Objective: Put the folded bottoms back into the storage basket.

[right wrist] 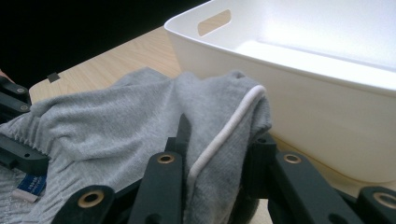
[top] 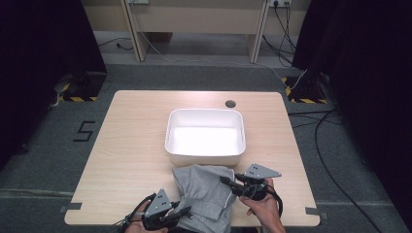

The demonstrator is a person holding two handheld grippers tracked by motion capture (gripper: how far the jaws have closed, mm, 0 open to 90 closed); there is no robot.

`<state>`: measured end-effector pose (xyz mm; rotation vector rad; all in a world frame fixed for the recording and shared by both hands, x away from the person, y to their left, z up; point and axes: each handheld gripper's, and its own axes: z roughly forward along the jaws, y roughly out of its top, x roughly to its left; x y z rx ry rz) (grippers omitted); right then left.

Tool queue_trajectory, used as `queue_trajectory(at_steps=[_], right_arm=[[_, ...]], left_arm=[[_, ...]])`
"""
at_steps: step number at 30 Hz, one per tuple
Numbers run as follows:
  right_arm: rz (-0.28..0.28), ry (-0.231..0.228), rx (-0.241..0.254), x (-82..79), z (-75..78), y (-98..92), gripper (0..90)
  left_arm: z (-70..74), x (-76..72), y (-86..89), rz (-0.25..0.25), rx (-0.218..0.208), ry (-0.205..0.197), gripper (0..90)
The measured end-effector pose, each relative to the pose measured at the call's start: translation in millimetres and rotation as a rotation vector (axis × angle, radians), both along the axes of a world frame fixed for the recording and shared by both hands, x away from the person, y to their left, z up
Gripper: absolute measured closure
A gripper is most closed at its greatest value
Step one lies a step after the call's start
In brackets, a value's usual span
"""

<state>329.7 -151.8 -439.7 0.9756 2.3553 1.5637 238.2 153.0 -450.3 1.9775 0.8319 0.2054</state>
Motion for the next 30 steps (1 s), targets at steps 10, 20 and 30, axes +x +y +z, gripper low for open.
queue_trajectory(at_steps=[10, 20, 30], right_arm=[[0.007, -0.016, 0.016, -2.9, 7.7, 2.1, 74.2], [0.024, -0.044, 0.042, -3.5, 22.6, 3.1, 76.0], [0.048, -0.063, 0.071, -1.7, 43.0, 5.1, 81.1]], left_arm=[[7.5, -1.5, 1.8, -0.005, -0.008, -0.015, 72.0], [24.7, -1.2, 4.9, -0.009, -0.035, -0.038, 72.0], [46.9, 1.1, 5.7, -0.015, -0.041, -0.081, 72.2]])
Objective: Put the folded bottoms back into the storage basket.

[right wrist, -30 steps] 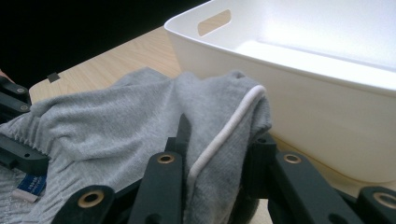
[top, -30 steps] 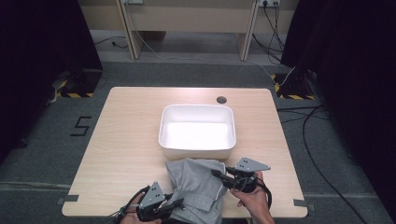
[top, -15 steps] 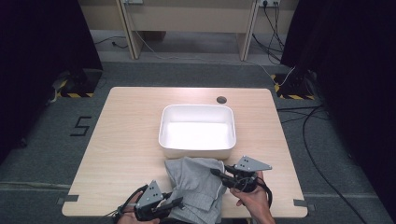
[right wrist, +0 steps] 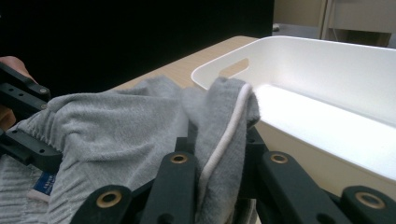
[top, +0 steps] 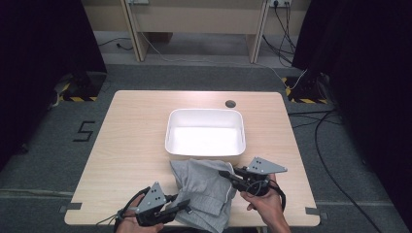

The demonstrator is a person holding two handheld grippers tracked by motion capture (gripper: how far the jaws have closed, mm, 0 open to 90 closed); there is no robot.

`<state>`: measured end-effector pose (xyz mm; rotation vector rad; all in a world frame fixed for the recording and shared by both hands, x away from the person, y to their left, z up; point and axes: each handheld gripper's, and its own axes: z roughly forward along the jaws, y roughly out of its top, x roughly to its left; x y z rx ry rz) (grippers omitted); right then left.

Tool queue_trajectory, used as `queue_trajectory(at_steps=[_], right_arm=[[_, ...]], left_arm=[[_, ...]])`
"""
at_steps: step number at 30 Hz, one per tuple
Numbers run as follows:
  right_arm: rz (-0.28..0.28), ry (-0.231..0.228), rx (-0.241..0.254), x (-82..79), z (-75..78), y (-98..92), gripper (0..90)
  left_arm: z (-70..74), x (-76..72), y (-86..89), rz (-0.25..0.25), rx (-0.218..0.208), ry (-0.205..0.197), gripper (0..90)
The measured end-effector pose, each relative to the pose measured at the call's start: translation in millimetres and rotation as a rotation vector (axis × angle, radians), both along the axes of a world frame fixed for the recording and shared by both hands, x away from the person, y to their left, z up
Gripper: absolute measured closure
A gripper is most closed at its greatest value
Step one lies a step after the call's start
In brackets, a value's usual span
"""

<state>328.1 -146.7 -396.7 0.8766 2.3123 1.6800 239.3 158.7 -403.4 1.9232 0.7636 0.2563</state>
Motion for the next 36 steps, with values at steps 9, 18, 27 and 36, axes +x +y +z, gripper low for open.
queue_trajectory(at_steps=[9, 18, 27, 36], right_arm=[[0.009, -0.027, 0.018, 1.1, 17.1, 2.6, 81.5], [0.014, -0.054, 0.027, 11.9, 45.0, 2.5, 81.5], [0.002, -0.083, 0.023, 31.5, 77.3, 6.3, 81.5], [-0.009, -0.092, 0.007, 57.2, 99.9, 11.7, 81.6]], left_arm=[[22.6, 1.2, 0.5, -0.009, -0.013, -0.050, 72.3], [45.2, 11.1, 4.1, -0.005, -0.038, -0.075, 72.3], [73.3, 32.3, 3.2, 0.009, -0.040, -0.110, 72.3], [90.2, 56.6, 1.5, 0.043, -0.036, -0.119, 72.3]])
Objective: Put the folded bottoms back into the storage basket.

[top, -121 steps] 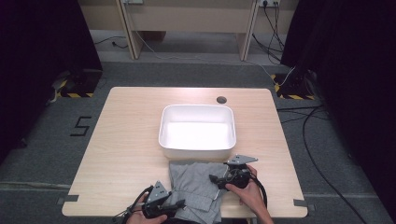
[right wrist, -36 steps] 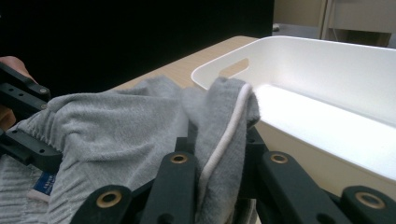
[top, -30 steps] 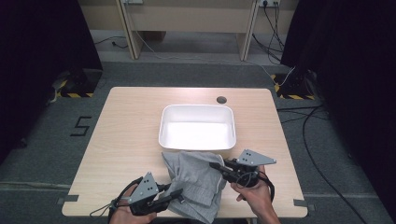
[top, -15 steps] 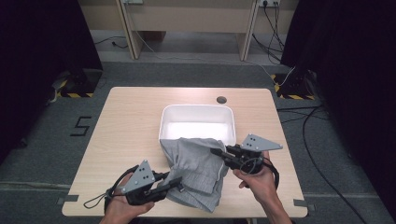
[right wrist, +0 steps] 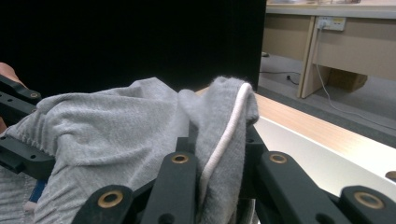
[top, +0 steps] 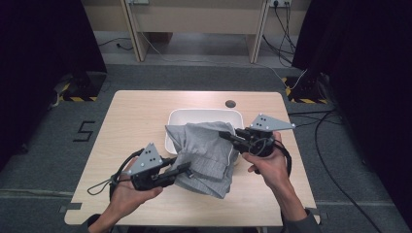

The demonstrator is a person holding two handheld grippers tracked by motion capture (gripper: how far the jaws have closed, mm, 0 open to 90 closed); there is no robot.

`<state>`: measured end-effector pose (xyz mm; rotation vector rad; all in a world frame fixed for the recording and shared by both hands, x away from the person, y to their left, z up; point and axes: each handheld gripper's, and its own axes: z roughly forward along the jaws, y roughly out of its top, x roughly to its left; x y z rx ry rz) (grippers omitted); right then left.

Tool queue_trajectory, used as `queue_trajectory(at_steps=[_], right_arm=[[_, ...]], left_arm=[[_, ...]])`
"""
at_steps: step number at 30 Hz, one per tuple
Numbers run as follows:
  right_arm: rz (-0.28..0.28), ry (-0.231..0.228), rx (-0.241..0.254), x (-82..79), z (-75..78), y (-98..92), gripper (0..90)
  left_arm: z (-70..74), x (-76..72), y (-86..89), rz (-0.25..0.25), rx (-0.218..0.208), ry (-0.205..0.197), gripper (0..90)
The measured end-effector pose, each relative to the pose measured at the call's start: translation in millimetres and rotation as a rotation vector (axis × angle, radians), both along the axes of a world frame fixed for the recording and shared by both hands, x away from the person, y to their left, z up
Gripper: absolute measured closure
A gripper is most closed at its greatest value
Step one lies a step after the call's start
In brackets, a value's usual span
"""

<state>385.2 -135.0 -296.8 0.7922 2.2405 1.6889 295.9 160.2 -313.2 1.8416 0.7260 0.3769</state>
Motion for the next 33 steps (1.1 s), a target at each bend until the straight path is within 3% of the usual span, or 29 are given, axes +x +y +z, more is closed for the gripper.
queue_trajectory(at_steps=[5, 12, 29, 33], right_arm=[[-0.012, 0.006, -0.002, 17.8, 3.1, 2.5, 81.6], [-0.027, 0.058, 0.002, 49.7, -0.8, 3.3, 81.6], [-0.089, 0.110, -0.039, 107.3, -13.3, 9.8, 81.5], [-0.106, 0.122, -0.049, 119.0, -19.4, 10.9, 81.5]], left_arm=[[1.8, 18.1, -2.4, 0.023, 0.014, 0.009, 72.3], [0.4, 43.5, -4.6, 0.061, 0.024, 0.030, 72.3], [-19.5, 101.3, -11.0, 0.148, 0.015, 0.094, 72.3], [-25.7, 113.0, -14.2, 0.165, 0.031, 0.106, 72.3]])
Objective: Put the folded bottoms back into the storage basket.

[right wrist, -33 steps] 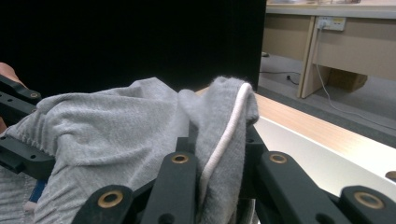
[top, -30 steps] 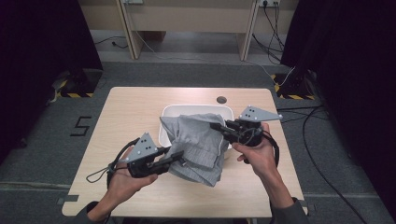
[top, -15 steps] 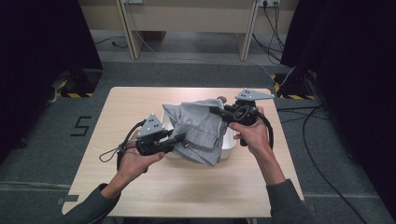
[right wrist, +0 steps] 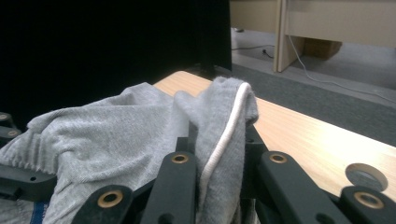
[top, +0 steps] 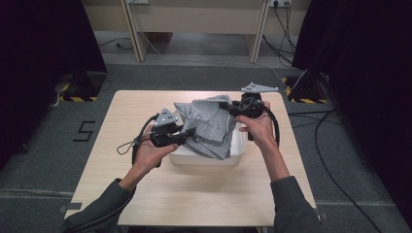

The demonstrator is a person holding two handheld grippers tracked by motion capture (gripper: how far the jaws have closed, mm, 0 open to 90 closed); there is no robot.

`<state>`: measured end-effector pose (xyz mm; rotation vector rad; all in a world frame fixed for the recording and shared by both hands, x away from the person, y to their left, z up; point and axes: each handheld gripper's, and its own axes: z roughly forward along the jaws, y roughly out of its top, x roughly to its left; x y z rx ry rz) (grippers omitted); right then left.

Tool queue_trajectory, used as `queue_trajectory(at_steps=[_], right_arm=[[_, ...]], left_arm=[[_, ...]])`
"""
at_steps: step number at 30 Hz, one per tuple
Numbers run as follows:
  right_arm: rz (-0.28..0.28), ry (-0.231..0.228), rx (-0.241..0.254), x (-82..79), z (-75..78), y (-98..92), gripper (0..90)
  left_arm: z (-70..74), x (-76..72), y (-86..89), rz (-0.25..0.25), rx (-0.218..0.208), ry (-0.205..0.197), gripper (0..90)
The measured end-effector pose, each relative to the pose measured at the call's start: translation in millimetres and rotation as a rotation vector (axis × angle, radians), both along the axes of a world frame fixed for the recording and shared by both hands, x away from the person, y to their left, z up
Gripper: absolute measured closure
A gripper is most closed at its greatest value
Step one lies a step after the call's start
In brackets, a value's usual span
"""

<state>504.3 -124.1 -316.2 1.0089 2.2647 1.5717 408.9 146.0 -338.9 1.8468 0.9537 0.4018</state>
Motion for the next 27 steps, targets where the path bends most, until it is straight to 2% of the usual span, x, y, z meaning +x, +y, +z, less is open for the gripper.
queue_trajectory(at_steps=[7, 13, 18, 23, 27], right_arm=[[-0.037, 0.026, -0.032, 20.8, -13.6, 5.6, 81.4], [-0.060, 0.043, -0.068, 32.0, -27.0, 9.4, 81.3], [-0.057, 0.054, -0.082, 34.5, -36.4, 13.3, 81.2], [-0.062, 0.084, -0.107, 34.4, -50.6, 11.9, 81.0], [-0.073, 0.092, -0.124, 34.5, -57.7, 10.4, 80.8]], left_arm=[[-13.6, 16.4, -4.7, 0.032, 0.021, 0.023, 72.2], [-28.3, 25.4, -8.2, 0.047, 0.056, 0.042, 72.1], [-39.0, 27.7, -9.2, 0.050, 0.077, 0.063, 72.0], [-49.8, 29.0, -9.1, 0.050, 0.096, 0.082, 71.7], [-56.9, 30.0, -11.1, 0.054, 0.110, 0.086, 71.5]])
